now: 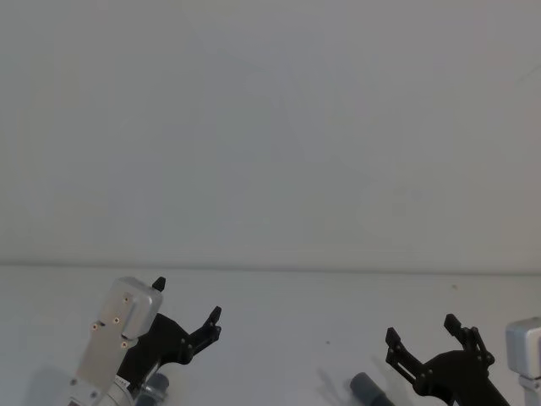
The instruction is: Use both hands to pick up one end of the pipe from the table, align the ends, and insert them.
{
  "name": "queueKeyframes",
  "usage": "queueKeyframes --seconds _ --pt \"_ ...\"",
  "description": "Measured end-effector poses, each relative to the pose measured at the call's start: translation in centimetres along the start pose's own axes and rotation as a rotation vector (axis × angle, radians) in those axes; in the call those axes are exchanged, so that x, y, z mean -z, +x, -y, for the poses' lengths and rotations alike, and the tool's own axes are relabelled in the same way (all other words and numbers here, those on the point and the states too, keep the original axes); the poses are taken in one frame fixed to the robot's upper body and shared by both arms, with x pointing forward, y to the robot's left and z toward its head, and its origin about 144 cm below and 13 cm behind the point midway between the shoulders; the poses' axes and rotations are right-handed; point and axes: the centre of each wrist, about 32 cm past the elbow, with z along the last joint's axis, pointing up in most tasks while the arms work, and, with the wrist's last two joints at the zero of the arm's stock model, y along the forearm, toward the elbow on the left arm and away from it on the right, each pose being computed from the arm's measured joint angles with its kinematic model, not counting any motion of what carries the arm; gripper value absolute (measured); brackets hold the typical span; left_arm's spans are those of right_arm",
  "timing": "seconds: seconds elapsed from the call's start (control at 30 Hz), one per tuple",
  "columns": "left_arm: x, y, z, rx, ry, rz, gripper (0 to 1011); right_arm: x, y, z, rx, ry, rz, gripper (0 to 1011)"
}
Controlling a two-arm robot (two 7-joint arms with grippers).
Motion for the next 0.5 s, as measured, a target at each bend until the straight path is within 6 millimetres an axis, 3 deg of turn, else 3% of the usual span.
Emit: queueKeyframes --seconds 0.5 --pt "0.00 0.00 0.00 0.000 0.000 0.000 1001 0.00 0.00 0.00 0.000 0.000 0.000 1001"
